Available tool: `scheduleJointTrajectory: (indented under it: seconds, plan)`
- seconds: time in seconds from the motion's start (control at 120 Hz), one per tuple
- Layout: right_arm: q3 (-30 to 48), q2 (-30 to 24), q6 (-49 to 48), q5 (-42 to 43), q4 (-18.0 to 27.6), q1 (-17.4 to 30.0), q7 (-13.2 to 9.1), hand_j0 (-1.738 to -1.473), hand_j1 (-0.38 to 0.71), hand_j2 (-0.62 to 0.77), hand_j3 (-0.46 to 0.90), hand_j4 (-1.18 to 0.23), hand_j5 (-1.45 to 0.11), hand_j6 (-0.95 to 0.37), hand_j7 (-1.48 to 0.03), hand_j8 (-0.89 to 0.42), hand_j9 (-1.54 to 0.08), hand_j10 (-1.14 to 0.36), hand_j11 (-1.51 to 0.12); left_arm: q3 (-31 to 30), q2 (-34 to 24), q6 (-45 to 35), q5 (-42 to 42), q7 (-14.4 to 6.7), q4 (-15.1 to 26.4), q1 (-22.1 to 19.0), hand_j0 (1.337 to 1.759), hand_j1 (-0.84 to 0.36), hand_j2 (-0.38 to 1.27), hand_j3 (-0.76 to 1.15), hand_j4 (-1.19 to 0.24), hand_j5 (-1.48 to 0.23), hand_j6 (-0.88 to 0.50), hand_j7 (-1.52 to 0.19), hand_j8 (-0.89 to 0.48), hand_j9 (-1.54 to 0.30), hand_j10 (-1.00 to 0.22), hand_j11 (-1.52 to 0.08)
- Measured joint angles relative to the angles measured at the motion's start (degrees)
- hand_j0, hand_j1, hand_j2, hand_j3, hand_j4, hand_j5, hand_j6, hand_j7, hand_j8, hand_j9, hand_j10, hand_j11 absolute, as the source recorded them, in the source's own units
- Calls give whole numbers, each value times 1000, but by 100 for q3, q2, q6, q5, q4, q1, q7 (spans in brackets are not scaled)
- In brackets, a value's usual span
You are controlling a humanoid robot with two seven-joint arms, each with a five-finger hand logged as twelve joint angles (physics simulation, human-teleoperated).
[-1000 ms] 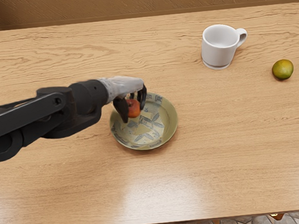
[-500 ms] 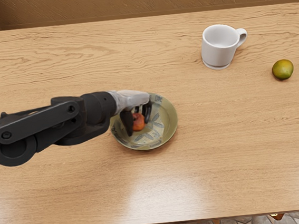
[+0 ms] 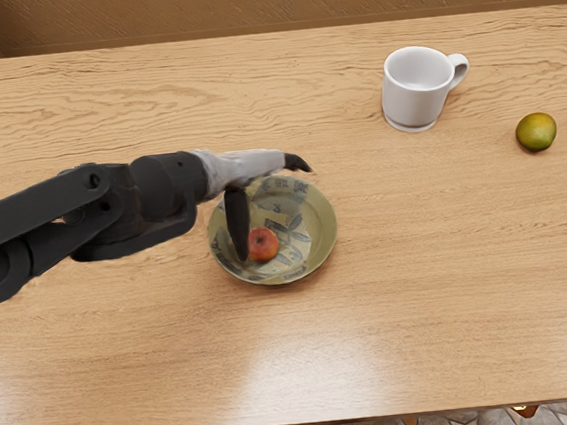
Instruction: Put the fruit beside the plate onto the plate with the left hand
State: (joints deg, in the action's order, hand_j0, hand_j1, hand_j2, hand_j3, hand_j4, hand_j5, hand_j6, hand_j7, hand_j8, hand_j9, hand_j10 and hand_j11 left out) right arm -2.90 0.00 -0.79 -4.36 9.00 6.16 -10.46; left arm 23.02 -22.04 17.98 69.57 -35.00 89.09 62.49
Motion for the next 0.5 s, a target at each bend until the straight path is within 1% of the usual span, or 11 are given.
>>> scheduleJointTrajectory:
  seconds: [0.025,0.083,0.117,0.167,0.225,0.275,0.325,0.358,0.425,0.5]
  plan:
    - [0,0,-1,1,-1,0,0,-1658,-349,0,0,0,0,0,0,0,0,0,0,109,-189,66,-369,0,67,-7,1657,239,43,0,-120,-168,-92,-165,-97,-162,-123,-162]
    - [0,0,-2,3,-2,0,0,-1658,-349,0,0,0,0,0,0,0,0,0,0,327,-332,366,-1284,0,175,-13,1658,258,34,0,-97,-135,-76,-133,-80,-130,-99,-130]
    - [0,0,-1,3,-3,0,0,-1658,-349,0,0,0,0,0,0,0,0,0,0,454,-508,625,-1805,0,214,-17,1658,267,30,0,-87,-120,-69,-118,-72,-116,-89,-116]
    - [0,0,-1,4,-3,0,0,-1658,-349,0,0,0,0,0,0,0,0,0,0,640,-939,1027,-2689,0,254,-12,1658,278,25,0,-74,-101,-60,-100,-63,-98,-75,-98]
    - [-1,0,-4,5,-4,-1,0,-1658,-349,0,0,0,0,0,0,0,0,0,0,867,-1518,1317,-3727,0,280,-52,1658,289,20,0,-62,-84,-52,-83,-54,-82,-63,-82]
    - [-4,0,-6,5,-4,-1,0,-1658,-349,0,0,0,0,0,0,0,0,0,0,1115,-1729,1463,-4430,0,291,-372,1658,295,17,0,-54,-73,-46,-72,-47,-71,-55,-71]
    - [-6,0,-7,5,-4,-1,0,-1658,-349,0,0,0,0,0,0,0,0,0,0,1411,-2074,1555,-5019,0,294,-714,1658,301,14,0,-48,-64,-42,-63,-43,-63,-49,-63]
    - [-7,0,-7,5,-4,-1,0,-1658,-349,0,0,0,0,0,0,0,0,0,0,1600,-2332,1595,-5388,0,294,-847,1658,304,13,0,-45,-59,-40,-59,-41,-58,-45,-58]
    - [-8,0,-8,5,-4,-1,0,-1658,-349,0,0,0,0,0,0,0,0,0,0,1857,-2670,1646,-5953,0,291,-879,1658,308,11,0,-39,-52,-36,-51,-36,-51,-40,-51]
    - [-8,0,-8,5,-4,-1,0,-1658,-349,0,0,0,0,0,0,0,0,0,0,2035,-2823,1676,-6357,0,288,-879,1658,312,9,0,-35,-46,-33,-46,-33,-45,-35,-45]
